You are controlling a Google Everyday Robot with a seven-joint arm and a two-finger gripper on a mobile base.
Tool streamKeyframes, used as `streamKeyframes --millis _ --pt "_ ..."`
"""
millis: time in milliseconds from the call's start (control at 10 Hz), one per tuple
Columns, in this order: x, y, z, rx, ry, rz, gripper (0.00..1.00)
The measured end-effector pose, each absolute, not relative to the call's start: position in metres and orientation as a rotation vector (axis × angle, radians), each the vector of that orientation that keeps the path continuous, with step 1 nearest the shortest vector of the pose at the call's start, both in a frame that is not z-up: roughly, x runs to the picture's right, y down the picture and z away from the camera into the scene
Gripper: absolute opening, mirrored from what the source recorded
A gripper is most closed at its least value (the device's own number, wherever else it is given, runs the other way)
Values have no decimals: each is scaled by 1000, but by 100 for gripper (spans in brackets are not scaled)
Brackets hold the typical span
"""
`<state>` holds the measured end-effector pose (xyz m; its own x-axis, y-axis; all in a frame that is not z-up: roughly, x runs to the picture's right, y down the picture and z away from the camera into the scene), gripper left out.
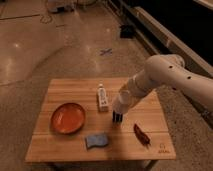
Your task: Place the ceramic cup over the eraser
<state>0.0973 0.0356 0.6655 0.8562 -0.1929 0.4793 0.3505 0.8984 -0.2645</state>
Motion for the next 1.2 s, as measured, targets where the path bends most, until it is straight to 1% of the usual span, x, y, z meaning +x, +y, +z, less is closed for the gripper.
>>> streamKeyframes --millis 100,300,400,700,900,1000,1200 --pt "97 38 672 -361 -455 -302 23" --pt "94 37 670 -356 -466 -303 4" --pt "90 33 667 -354 -475 -310 0" --pt "85 28 667 -356 -487 -324 0" --pt "81 27 675 -376 -487 -338 0" --pt "80 26 679 -386 -482 -339 2" --pt "79 25 688 -404 -469 -339 20"
